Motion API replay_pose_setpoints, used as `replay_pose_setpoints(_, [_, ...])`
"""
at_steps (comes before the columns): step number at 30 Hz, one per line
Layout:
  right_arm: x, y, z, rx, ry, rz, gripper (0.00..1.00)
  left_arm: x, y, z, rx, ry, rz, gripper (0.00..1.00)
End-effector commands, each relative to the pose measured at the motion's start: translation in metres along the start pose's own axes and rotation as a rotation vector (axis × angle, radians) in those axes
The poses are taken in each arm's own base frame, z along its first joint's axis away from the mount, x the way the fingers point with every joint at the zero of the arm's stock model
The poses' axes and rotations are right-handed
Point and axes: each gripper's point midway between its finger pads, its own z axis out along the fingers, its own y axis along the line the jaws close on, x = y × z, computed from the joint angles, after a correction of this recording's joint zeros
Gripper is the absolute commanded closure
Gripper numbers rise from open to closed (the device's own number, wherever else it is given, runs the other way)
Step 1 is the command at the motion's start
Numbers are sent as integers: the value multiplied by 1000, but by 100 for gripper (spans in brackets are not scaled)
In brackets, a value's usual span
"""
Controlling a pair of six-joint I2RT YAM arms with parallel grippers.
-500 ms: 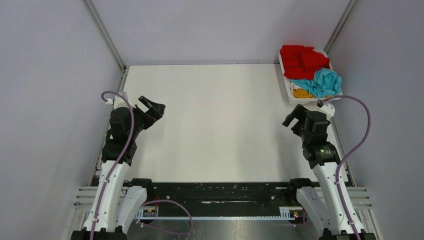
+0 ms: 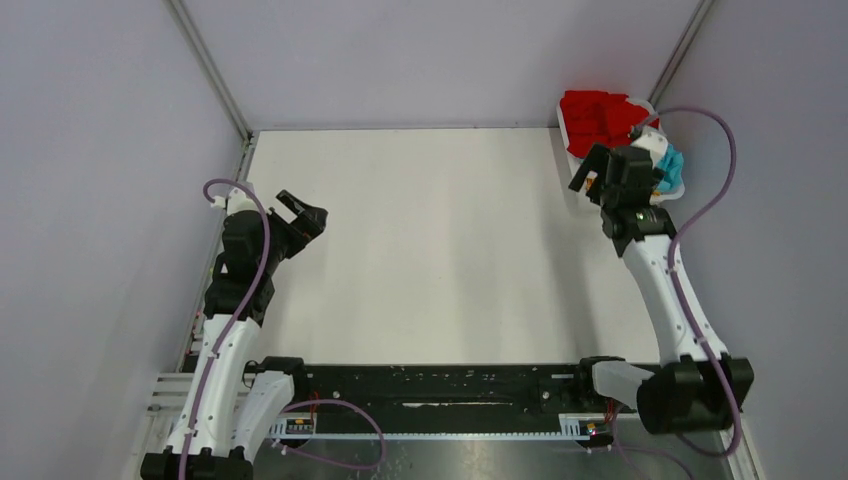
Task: Fold and stack the t-shirts
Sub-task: Grab crumpled tshirt from bin with the right arm
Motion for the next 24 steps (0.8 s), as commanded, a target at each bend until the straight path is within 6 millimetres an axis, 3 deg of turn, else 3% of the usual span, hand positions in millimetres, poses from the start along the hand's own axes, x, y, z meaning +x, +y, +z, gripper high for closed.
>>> replay_pose_setpoints(1, [-72, 12, 35, 40, -102, -46, 1, -26, 0, -3, -37, -96, 12, 1])
replay_pose_setpoints(2, [-80, 18, 47, 32, -94, -51, 0, -27, 2, -2, -45, -108, 10, 1])
replay_pose_setpoints(6, [-112, 12, 100, 89, -51, -43, 1, -30, 4, -2, -55, -118, 16, 1])
replay_pose_setpoints(10, [-142, 16, 142, 114, -67, -65, 0, -32, 8, 0, -82, -123, 22, 1])
replay_pose_setpoints(12, [-143, 15, 170, 115, -43, -61, 1, -33, 9, 3, -93, -123, 22, 1])
replay_pose_setpoints(17, [-144, 12, 218, 132, -3, -63, 1, -32, 8, 11, -104, -93, 29, 1])
replay_pose_setpoints(22, [-139, 15, 258, 142, 29, -91, 1, -29, 8, 17, -109, -65, 24, 1])
replay_pose_setpoints(24, [-133, 16, 269, 138, 43, -100, 8, -28, 8, 17, -114, -59, 25, 1])
